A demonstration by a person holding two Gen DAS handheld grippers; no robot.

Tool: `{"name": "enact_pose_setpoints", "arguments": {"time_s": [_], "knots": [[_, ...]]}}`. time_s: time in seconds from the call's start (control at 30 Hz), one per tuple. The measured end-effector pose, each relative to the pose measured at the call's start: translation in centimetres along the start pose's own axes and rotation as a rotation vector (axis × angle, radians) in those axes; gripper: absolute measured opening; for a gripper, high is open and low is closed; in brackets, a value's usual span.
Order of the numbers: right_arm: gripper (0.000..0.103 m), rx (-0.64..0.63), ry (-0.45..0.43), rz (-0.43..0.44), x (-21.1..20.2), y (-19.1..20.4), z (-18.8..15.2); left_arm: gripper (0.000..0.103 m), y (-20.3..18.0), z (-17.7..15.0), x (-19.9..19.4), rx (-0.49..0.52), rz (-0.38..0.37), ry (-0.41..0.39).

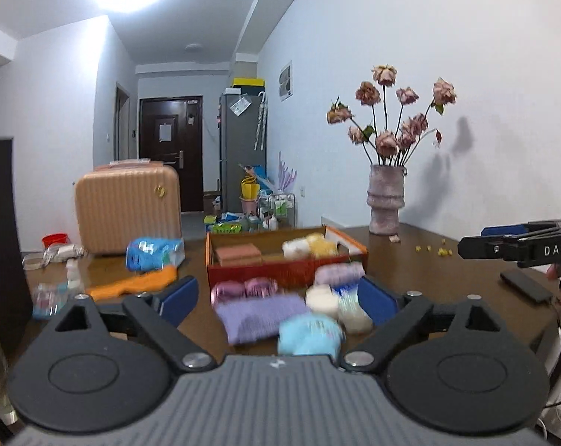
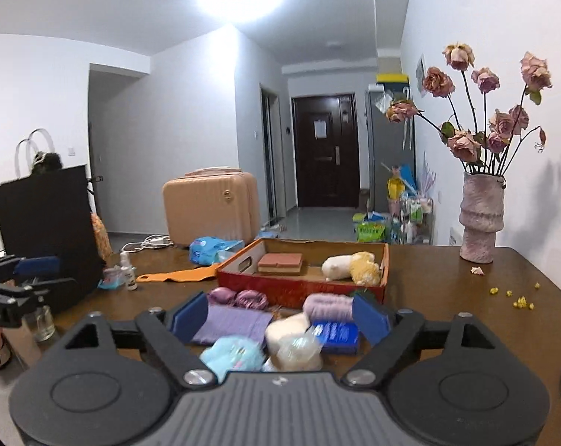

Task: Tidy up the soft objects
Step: 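Withdraw both grippers from the box toward the light-blue plush, then close both grippers on the light-blue fluffy plush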

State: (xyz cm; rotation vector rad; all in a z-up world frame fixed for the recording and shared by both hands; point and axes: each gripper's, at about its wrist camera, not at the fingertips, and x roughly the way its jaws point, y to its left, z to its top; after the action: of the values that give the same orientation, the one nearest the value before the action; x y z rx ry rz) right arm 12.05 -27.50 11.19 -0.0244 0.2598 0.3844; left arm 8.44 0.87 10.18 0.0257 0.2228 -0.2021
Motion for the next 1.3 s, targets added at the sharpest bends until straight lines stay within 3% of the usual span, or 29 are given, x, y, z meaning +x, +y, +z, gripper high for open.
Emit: {"name": "enact_pose_setpoints", "arguments": {"time_s": [0.1, 0.2, 0.3, 0.43, 0.57, 0.97, 1.13, 1.3], "knots": [[0.087, 0.004, -0.045, -0.076, -1.2, 1.5, -4.5, 0.098, 0.1, -2.8, -0.5, -0.039, -0.031, 0.054], [0.087, 0.03, -0.026, -0.085, -1.3, 1.9, -7.2, 0.098, 0.2, -4.1, 0.6, -0.034, -0.033, 0.114], [0.088, 0.002, -0.009, -0.092, -0.6, 2.1, -7.8, 0.098, 0.4, -4.2, 2.2, -0.048, -0.053, 0.132], [0.089, 0.083, 0.023, -0.086, 2.0, 1.0, -7.6, 0.097, 0.6, -4.5, 5.5, -0.087, -0.086, 0.178], [0.076, 0.139, 0.097, -0.025, 5.7, 0.5, -8.1, 0.088, 1.9, -4.8, 10.1, -0.159, -0.138, 0.254], [0.076, 0.298, 0.239, 0.083, 17.1, 0.1, -8.0, 0.058, 6.0, -5.0, 23.0, -0.363, -0.305, 0.44], [0.049, 0.317, 0.275, 0.099, 19.7, -0.2, -8.0, 0.032, 6.8, -6.2, 25.4, -0.442, -0.381, 0.497], [0.044, 0.337, 0.297, 0.12, 20.6, -0.8, -8.0, 0.031, 7.2, -6.7, 25.8, -0.478, -0.393, 0.497]]}}
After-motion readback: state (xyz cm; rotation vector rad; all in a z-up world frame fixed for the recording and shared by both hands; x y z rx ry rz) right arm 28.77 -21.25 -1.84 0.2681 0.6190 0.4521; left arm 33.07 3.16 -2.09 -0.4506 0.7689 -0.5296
